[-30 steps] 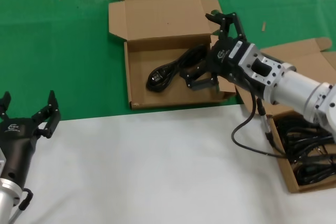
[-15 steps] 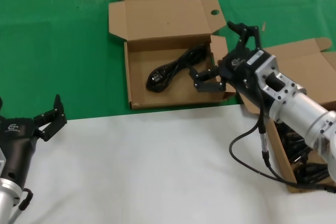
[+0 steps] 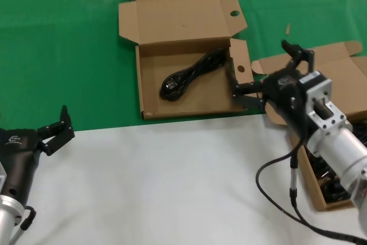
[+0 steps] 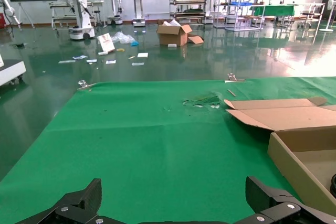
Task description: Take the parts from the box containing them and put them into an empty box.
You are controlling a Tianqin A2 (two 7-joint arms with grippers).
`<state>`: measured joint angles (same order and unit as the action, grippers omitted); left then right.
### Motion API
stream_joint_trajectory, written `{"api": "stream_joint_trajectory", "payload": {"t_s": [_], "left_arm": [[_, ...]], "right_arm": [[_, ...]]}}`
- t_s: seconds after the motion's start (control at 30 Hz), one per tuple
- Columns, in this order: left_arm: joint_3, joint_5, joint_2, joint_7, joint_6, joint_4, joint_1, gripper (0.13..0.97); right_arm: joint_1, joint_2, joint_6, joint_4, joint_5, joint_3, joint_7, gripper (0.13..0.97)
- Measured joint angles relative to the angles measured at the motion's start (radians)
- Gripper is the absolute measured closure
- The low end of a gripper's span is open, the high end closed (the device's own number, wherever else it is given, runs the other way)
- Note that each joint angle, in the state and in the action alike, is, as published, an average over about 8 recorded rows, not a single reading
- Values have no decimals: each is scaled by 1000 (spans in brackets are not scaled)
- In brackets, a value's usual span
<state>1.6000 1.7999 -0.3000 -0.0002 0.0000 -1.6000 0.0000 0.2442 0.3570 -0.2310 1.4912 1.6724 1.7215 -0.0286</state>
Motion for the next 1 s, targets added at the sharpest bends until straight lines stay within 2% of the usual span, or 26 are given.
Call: {"api": "stream_joint_trajectory", "payload": {"t_s": [0.1, 0.6, 1.0], "left_arm": [[0, 0, 0, 0, 0, 0, 0, 136], [0, 0, 0, 0, 0, 0, 0, 132], [0, 0, 0, 0, 0, 0, 0, 132]], "right_arm": [[-34, -8, 31, 15, 17, -17, 4, 129], [-195, -45, 184, 87, 102, -97, 23, 129], [-216, -50, 204, 96, 113, -107, 25, 129]]}}
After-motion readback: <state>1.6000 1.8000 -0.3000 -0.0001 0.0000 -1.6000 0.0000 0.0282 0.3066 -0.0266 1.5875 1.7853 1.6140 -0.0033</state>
